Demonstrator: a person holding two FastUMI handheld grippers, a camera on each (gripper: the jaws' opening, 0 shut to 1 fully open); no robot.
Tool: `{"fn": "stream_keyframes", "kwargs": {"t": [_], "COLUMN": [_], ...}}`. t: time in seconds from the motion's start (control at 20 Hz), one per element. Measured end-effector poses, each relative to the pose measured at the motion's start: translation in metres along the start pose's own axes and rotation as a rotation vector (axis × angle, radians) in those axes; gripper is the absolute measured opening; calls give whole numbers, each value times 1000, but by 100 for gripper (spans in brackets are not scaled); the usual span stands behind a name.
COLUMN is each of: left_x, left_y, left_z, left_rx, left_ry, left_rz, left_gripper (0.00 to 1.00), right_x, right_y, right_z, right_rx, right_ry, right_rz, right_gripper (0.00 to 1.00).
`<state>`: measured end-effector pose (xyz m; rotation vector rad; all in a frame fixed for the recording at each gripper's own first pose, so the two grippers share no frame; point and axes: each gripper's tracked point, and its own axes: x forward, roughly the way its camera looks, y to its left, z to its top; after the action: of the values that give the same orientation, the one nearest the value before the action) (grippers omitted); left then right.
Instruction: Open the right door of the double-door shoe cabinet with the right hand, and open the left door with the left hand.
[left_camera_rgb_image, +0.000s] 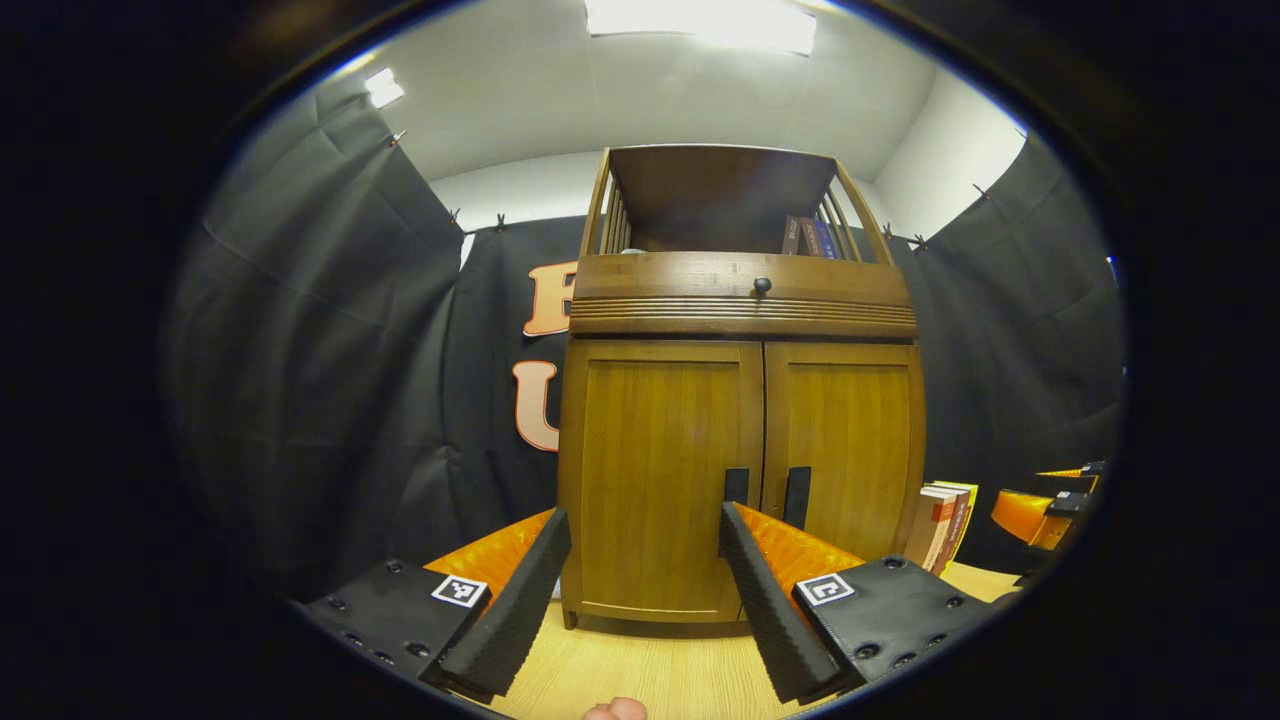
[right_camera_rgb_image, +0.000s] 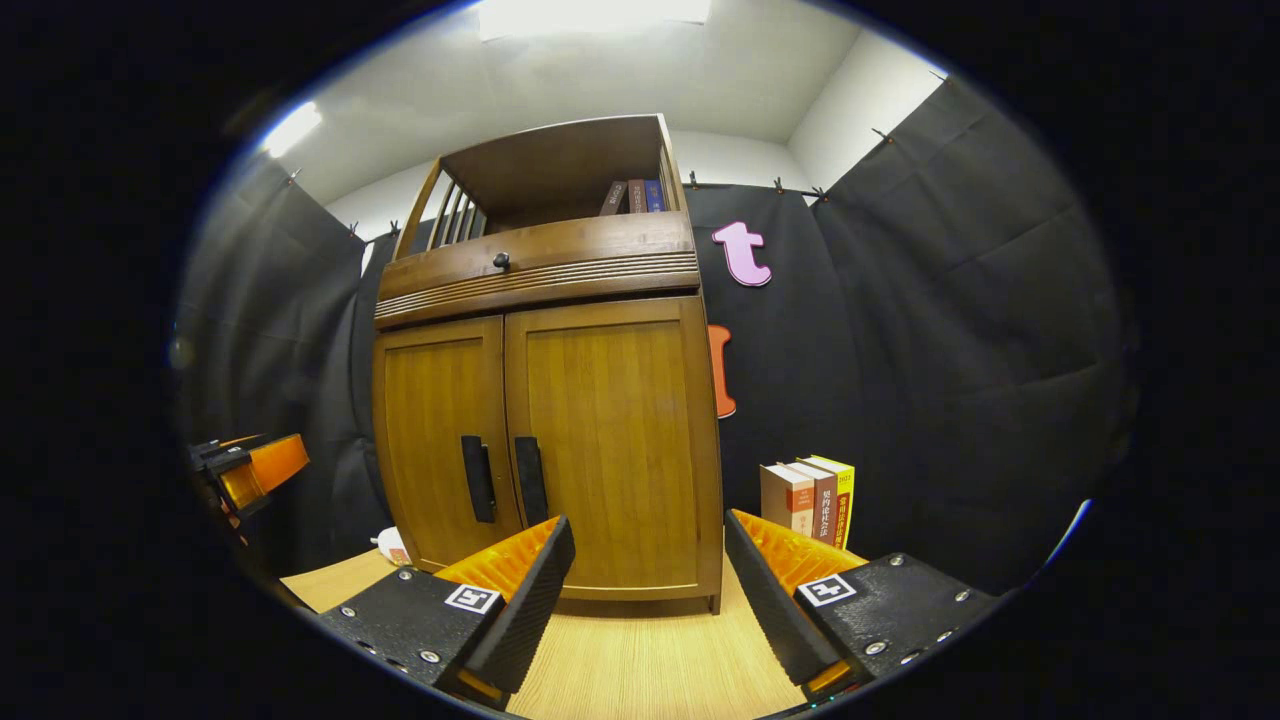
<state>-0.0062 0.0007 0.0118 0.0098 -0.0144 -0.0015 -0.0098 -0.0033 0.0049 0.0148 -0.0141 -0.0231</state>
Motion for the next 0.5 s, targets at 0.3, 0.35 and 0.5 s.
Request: {"fn": "stream_keyframes", "kwargs": {"t": [0.3,0.35,0.5], "left_x": [2,2,3], "left_y": [11,11,15], "left_z": [-3,-3,-2], "left_rx": [8,9,11], "left_ry": [3,4,-7], "left_rz": [21,24,33], "left_gripper": [97,97,97], "right_x": [0,1,7], "right_y": [9,11,18], "right_z": [0,-2,1], "right_rx": [-2,-1,15], "right_ry": [-8,-5,-2], "right_rz": [14,19,32], "right_gripper": [93,93,92]}}
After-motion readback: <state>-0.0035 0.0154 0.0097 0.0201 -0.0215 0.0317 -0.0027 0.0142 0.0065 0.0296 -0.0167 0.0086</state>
